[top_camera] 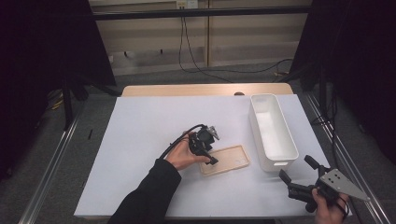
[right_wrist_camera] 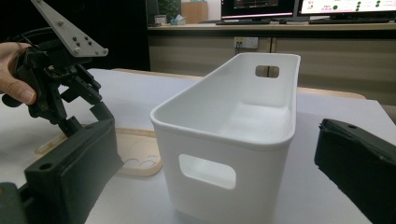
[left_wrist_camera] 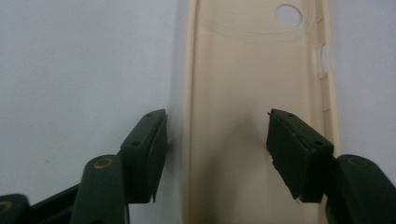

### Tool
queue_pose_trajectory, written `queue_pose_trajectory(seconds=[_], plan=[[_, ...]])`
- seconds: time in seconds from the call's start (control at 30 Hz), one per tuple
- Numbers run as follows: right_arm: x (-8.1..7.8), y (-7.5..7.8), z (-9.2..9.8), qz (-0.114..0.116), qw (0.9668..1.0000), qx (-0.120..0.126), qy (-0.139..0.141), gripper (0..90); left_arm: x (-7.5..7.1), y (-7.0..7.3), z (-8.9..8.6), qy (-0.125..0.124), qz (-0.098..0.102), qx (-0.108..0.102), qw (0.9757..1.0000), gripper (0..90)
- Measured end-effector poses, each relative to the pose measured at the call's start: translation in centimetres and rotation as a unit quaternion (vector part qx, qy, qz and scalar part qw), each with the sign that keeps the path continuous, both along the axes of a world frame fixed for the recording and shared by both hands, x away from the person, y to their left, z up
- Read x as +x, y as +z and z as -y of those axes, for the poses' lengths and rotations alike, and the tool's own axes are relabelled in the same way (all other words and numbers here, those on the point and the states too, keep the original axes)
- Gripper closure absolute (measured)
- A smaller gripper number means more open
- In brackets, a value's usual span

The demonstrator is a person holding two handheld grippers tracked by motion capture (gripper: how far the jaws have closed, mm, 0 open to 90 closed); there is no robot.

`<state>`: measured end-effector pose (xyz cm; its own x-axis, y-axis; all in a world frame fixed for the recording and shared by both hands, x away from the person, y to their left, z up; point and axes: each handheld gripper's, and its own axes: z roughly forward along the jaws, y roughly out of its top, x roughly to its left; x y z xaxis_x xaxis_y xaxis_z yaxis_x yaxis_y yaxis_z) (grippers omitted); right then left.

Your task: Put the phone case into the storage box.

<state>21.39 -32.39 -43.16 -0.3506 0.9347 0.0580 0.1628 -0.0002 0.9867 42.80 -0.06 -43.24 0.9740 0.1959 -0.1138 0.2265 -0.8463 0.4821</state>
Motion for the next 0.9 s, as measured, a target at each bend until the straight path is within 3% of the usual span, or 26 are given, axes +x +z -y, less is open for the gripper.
queue_pose_trajectory(seconds=[0.37,0.53,0.7,0.8,0.9], plan=[[0.0,0.0,0.0,0.000,1.0000,-0.001,0.001,0.0,-0.1,0.0,0.1,0.014,0.002,0.005,0.9999,45.2],[0.0,0.0,0.0,0.001,1.0000,-0.001,0.001,0.0,0.4,0.2,-0.2,0.017,-0.012,0.008,0.9998,61.1],[0.0,0.0,0.0,0.001,1.0000,-0.001,0.001,0.0,0.6,0.3,-0.2,0.020,-0.015,0.013,0.9996,68.4],[0.0,0.0,0.0,0.001,1.0000,-0.001,0.001,0.0,0.6,0.5,0.1,0.021,-0.011,0.028,0.9993,69.5],[0.0,0.0,0.0,0.001,1.0000,-0.001,0.000,0.0,1.0,0.5,-0.2,0.025,-0.018,0.022,0.9993,74.8]])
